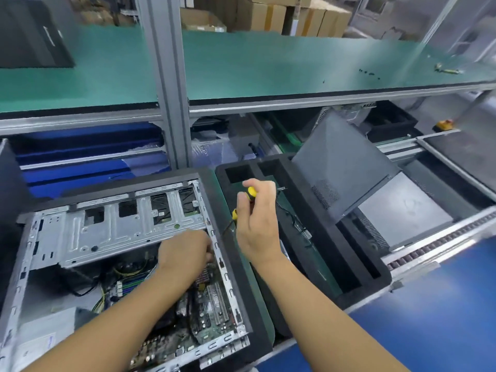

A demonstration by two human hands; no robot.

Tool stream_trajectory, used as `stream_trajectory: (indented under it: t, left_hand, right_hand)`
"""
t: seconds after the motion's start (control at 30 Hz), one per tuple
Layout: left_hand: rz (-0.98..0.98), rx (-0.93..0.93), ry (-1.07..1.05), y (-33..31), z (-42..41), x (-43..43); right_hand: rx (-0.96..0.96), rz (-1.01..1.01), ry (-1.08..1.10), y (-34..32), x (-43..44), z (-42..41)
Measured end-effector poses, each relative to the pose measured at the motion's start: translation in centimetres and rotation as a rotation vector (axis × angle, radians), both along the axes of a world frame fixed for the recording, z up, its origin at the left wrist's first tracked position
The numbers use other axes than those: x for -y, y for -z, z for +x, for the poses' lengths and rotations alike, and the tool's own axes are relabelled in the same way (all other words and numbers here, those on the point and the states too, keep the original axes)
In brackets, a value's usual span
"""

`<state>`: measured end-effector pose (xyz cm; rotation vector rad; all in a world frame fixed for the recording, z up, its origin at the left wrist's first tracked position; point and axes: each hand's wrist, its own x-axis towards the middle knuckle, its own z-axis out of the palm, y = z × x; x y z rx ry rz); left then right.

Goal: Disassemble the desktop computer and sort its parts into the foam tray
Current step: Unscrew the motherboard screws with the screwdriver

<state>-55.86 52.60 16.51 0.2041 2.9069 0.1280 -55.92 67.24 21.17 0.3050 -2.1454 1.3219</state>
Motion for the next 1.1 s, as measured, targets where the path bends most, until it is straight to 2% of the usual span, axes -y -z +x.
stream_trajectory:
  t: [0.1, 0.17, 0.23, 0.3, 0.4, 0.57, 0.67, 0.77, 0.83, 1.03, 1.1]
  left_hand:
    - [-0.042, 0.064, 0.011, -3.1, -1.2, -0.9]
    - [-0.024, 0.019, 0.018, -4.6, -1.5, -2.1]
    - [0.104, -0.004, 0.071, -5.6, -2.0, -4.5]
    - [0.248, 0.08, 0.135, -5.9, -2.5, -8.0]
    - [0.284, 0.179, 0.206, -3.4, -3.4, -13.7]
    - [0.075, 0.24, 0.233, 4.6, -4.3, -20.4]
    - [-0.071, 0.307, 0.218, 9.8, -4.3, -21.5]
    - [-0.192, 0.27, 0.289, 13.7, -3.9, -22.1]
    - [-0.249, 0.252, 0.323, 15.4, -3.4, -22.7]
    - [-0.472, 0.362, 0.376, 17.9, -2.5, -22.9]
    - [-0.435, 0.358, 0.361, 17.2, -2.6, -22.8]
  right_hand:
    - [0.023, -0.024, 0.06, -0.5, -2.1, -0.6]
    - [0.021, 0.001, 0.126, -0.5, -3.8, -0.7]
    - [0.032, 0.031, 0.185, -0.2, -5.7, -0.4]
    - [0.068, 0.053, 0.239, 0.4, -7.7, 0.1]
    - [0.129, 0.048, 0.315, 1.2, -11.0, 1.2]
    - [0.151, 0.099, 0.397, 3.1, -16.2, 4.1]
    - [0.203, 0.101, 0.409, 4.3, -18.5, 5.8]
    - [0.227, 0.1, 0.388, 5.5, -19.8, 6.7]
    - [0.235, 0.099, 0.363, 6.2, -20.1, 7.0]
    - [0.261, 0.115, 0.242, 7.7, -20.3, 7.2]
    - [0.254, 0.13, 0.203, 7.7, -20.1, 6.9]
